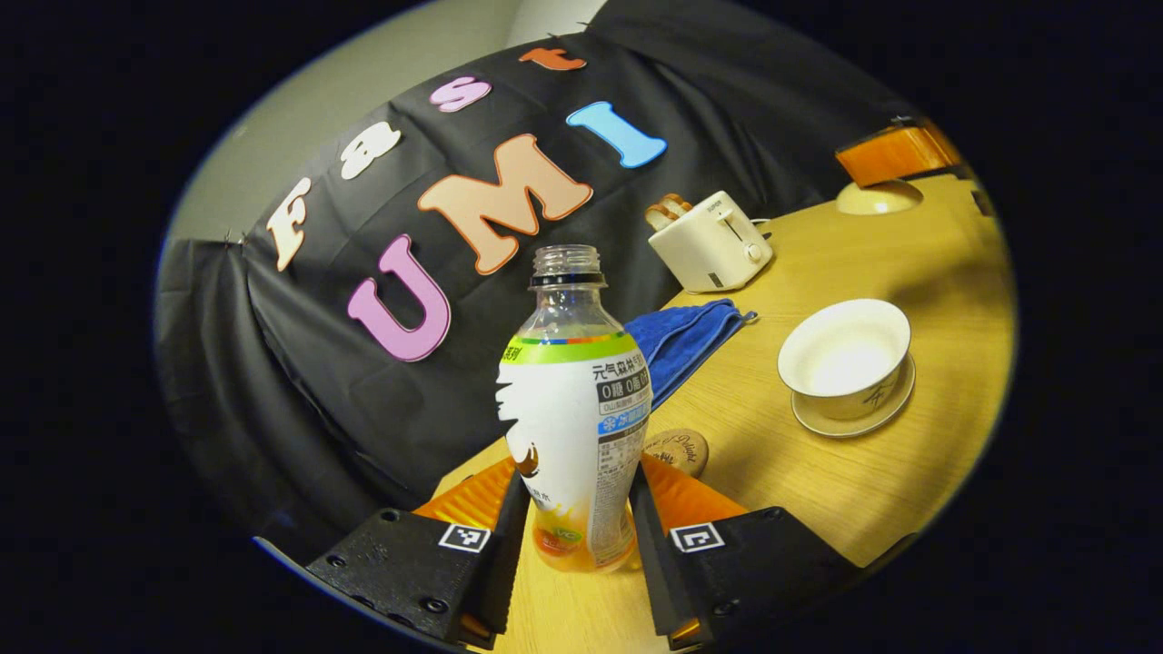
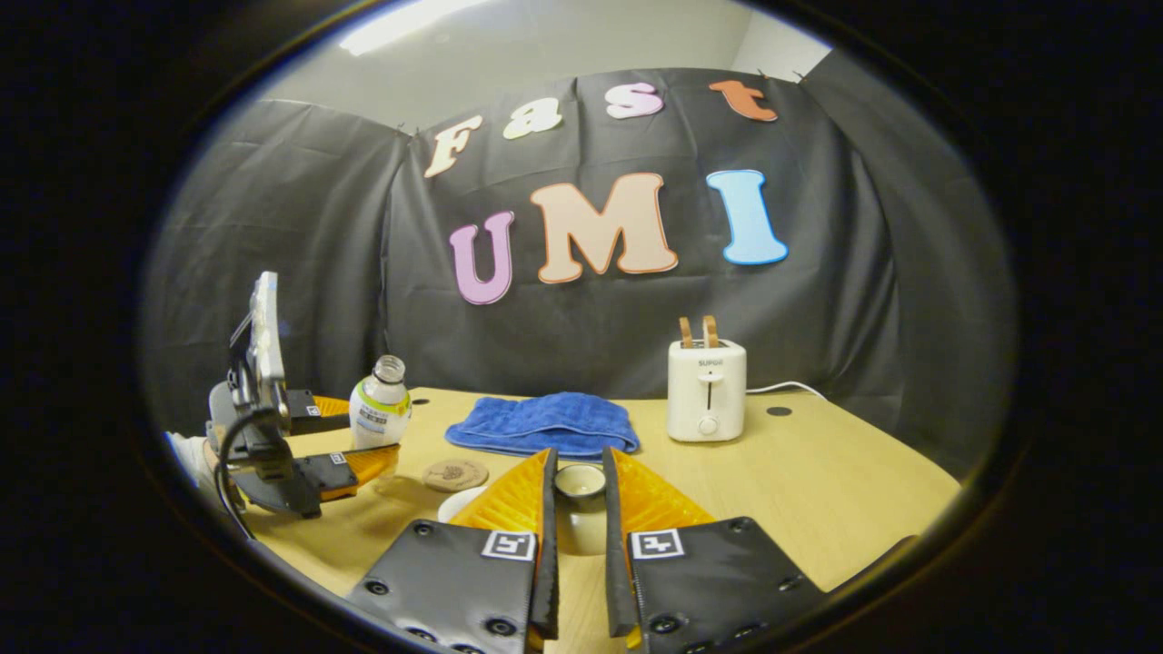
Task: Open the teacup lid with one hand, grasp the water bottle and pour water into the teacup with the other hand; after pouring, place the water bottle on the coaster and then close the teacup lid.
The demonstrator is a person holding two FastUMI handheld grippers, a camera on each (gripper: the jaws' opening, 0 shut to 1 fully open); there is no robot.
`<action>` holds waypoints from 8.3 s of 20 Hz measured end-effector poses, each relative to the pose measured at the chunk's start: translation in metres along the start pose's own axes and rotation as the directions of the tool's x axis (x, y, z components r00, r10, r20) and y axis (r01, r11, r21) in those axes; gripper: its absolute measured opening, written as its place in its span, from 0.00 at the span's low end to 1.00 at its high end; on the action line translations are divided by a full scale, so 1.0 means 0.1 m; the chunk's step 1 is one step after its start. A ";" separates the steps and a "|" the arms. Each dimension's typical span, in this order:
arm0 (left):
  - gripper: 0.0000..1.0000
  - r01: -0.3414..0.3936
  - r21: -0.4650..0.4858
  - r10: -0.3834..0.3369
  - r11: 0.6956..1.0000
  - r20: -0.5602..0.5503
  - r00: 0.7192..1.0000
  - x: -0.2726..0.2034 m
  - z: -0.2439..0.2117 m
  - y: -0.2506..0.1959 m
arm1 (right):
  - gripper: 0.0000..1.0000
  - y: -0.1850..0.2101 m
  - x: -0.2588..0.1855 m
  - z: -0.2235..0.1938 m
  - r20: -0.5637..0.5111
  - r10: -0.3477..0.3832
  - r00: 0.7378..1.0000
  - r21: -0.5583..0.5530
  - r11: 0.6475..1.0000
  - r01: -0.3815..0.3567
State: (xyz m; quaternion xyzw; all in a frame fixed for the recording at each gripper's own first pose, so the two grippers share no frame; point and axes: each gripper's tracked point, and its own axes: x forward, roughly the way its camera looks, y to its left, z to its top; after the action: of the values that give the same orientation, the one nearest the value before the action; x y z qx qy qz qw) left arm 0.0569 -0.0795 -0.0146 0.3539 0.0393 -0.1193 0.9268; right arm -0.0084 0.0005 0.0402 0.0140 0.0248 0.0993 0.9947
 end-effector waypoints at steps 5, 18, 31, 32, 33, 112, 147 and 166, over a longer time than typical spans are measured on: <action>0.57 0.002 0.161 -0.001 0.987 -0.006 1.000 0.00 0.02 -0.07 | 0.22 -0.08 -0.05 0.00 0.003 -0.013 1.000 0.002 1.000 0.013; 0.56 0.068 0.508 -0.049 0.859 -0.050 0.998 0.07 0.02 -0.28 | 0.26 -0.24 -0.14 -0.10 -0.008 -0.030 1.000 0.016 0.999 0.030; 0.56 0.091 0.721 -0.047 0.687 -0.082 0.996 0.12 0.03 -0.24 | 0.24 -0.20 -0.14 -0.12 -0.011 -0.007 1.000 0.011 1.000 0.007; 0.56 0.093 0.735 -0.045 0.672 -0.084 0.995 0.13 0.03 -0.22 | 0.22 -0.19 -0.14 -0.12 -0.012 -0.004 1.000 0.012 1.000 0.005; 0.56 0.100 0.752 -0.046 0.652 -0.092 0.995 0.13 0.02 -0.22 | 0.22 -0.19 -0.15 -0.12 -0.012 -0.003 1.000 0.010 1.000 0.003; 0.55 0.256 0.056 -0.259 0.965 0.039 0.965 -0.03 0.23 -0.20 | 0.22 0.23 -0.05 -0.17 -0.057 0.072 0.996 -0.024 0.997 -0.074; 0.77 0.206 -0.649 -0.132 0.733 0.161 0.978 0.92 0.20 -0.19 | 0.22 0.41 0.07 -0.28 -0.084 0.105 0.991 0.000 0.994 -0.105; 0.95 0.080 -0.630 0.039 0.773 0.173 0.984 -0.08 0.18 0.31 | 0.22 0.81 0.49 -0.52 -0.089 0.177 0.980 0.000 0.984 -0.177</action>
State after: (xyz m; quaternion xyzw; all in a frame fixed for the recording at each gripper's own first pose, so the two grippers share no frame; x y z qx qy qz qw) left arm 0.0567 -0.0675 0.0201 0.0085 -0.0007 -0.1399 0.9901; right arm 0.0209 0.0909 -0.0118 0.0078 0.0670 0.1879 0.9799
